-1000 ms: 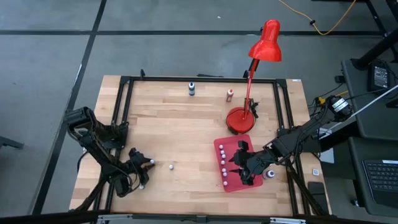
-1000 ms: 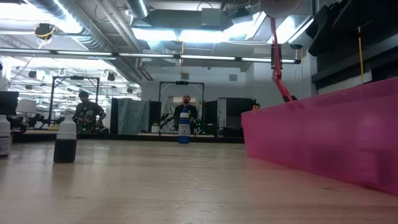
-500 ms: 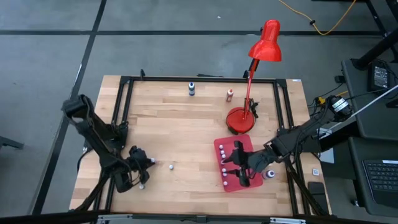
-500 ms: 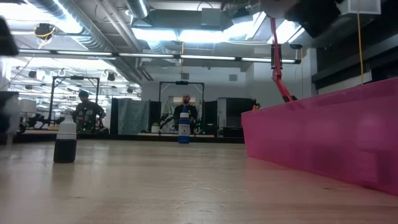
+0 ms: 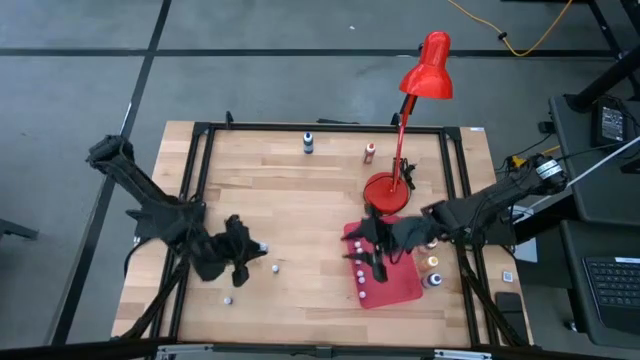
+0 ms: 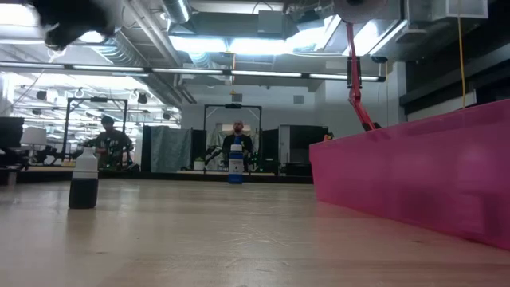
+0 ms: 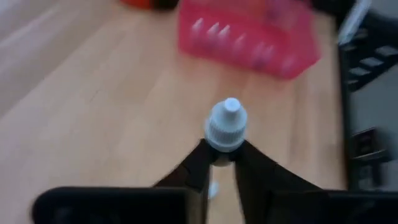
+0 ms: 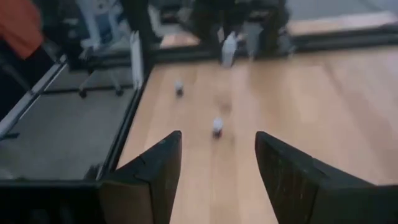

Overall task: Pick & Place food coloring
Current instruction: Put the small blue food coloring bottle into the red bin, then put the small orange food coloring bottle into the red bin

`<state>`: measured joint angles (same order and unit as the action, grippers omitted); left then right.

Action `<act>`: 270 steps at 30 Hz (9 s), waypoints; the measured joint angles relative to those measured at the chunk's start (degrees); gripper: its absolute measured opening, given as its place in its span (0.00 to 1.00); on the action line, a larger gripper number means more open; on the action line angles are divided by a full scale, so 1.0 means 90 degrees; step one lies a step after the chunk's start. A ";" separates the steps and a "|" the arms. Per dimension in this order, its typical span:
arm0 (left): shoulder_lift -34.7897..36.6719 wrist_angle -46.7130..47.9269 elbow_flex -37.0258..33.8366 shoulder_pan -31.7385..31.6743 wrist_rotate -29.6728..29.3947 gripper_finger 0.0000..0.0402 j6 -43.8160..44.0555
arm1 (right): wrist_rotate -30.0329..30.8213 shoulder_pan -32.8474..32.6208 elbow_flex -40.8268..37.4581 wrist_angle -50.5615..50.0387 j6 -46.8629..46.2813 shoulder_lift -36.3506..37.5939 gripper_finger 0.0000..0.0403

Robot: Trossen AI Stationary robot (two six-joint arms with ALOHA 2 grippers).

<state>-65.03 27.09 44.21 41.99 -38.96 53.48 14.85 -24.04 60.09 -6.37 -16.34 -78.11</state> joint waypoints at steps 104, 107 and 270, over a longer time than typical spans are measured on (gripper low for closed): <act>-0.2121 0.1095 0.4392 -0.3222 0.3284 0.13 -0.4030 | -0.1577 0.1439 0.5591 -0.4964 0.0674 -0.2611 0.20; -0.2114 0.1221 0.4395 -0.3224 0.3284 0.18 -0.3969 | -0.1485 0.1438 0.5593 -0.5099 0.0502 -0.2610 0.19; -0.1643 -0.5190 -0.3073 -0.0099 0.1051 0.64 -0.2858 | 0.0223 -0.0723 -0.1207 -0.0078 -0.1475 0.0763 0.42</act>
<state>-79.82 -19.61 16.56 41.10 -29.50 27.76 16.86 -30.55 49.23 -7.07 -29.61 -71.24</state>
